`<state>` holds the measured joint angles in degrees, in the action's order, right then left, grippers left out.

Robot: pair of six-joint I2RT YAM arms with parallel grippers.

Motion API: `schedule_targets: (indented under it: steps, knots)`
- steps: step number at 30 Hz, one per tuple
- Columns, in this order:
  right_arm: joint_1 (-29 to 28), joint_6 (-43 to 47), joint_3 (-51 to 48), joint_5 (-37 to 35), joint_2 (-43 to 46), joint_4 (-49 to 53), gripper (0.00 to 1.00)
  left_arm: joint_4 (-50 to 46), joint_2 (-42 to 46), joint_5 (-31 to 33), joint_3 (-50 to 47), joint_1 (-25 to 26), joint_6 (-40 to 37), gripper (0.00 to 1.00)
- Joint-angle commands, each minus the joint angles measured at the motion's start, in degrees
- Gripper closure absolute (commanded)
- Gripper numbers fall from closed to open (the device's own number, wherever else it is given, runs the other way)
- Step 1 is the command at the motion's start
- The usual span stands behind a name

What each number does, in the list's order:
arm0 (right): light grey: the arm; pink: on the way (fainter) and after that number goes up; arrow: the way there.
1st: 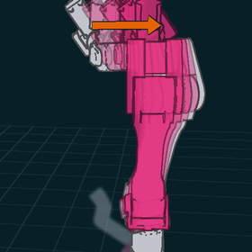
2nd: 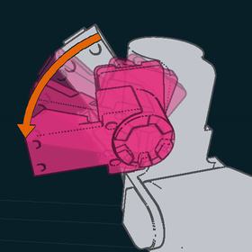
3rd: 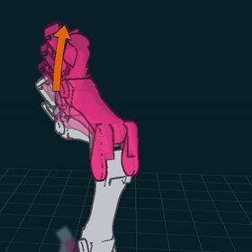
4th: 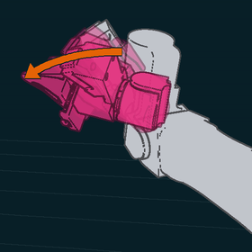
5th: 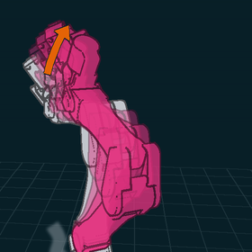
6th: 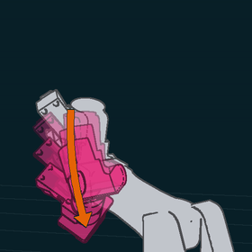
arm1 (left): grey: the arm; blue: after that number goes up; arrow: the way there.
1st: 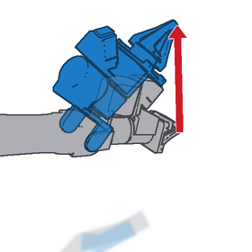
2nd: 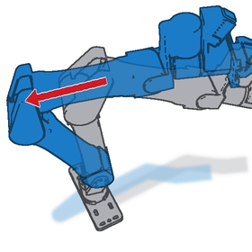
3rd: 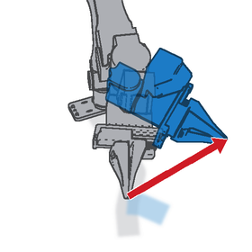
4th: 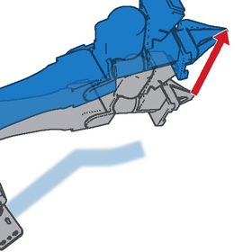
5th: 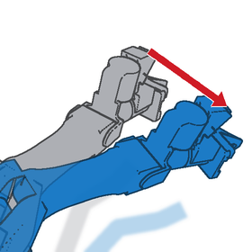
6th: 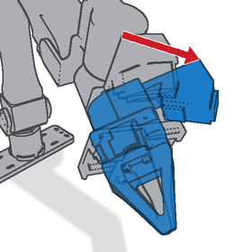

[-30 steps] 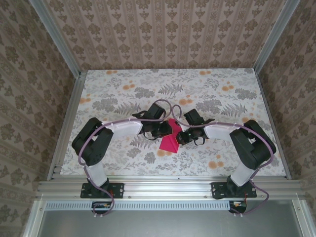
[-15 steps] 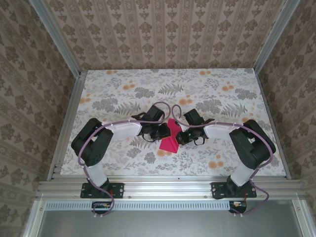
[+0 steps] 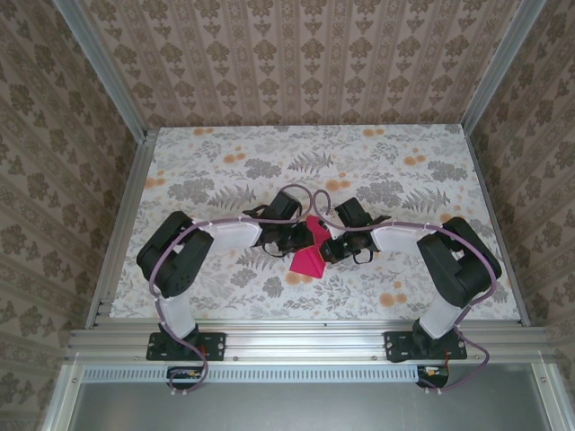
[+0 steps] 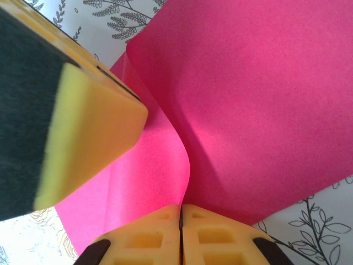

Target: Fold a paper plane with a square sheet of paper (pick it up from the middle)

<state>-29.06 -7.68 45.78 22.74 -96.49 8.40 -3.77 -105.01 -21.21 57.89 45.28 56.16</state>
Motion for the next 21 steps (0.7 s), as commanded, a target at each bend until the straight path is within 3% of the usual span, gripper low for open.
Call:
schedule_targets:
  steps: [1, 10, 12, 16, 21]
  knots:
    - [0.31, 0.04, 0.54, 0.30, -1.33, -0.47, 0.91, 1.04, -1.46, -0.15, 0.40, -0.01, 0.88, 0.86]
    - [0.49, -2.07, 1.07, -0.10, 1.07, 0.65, 0.84, 1.17, -3.61, 0.46, -1.10, 0.07, 0.53, 0.87]
    - [0.75, -3.05, 1.14, -0.92, 3.19, 1.68, 0.72, 1.24, -3.62, 0.61, -1.46, 0.16, 0.53, 0.87]
    - [1.63, -6.81, 0.44, -1.77, 8.72, 3.91, 0.63, 0.51, -3.54, 1.08, -1.63, 0.15, 0.01, 0.88]
    - [1.55, -12.40, -1.22, 5.82, 13.34, 4.48, 0.66, 0.39, -3.77, 1.00, -1.20, 0.24, -0.33, 0.88]
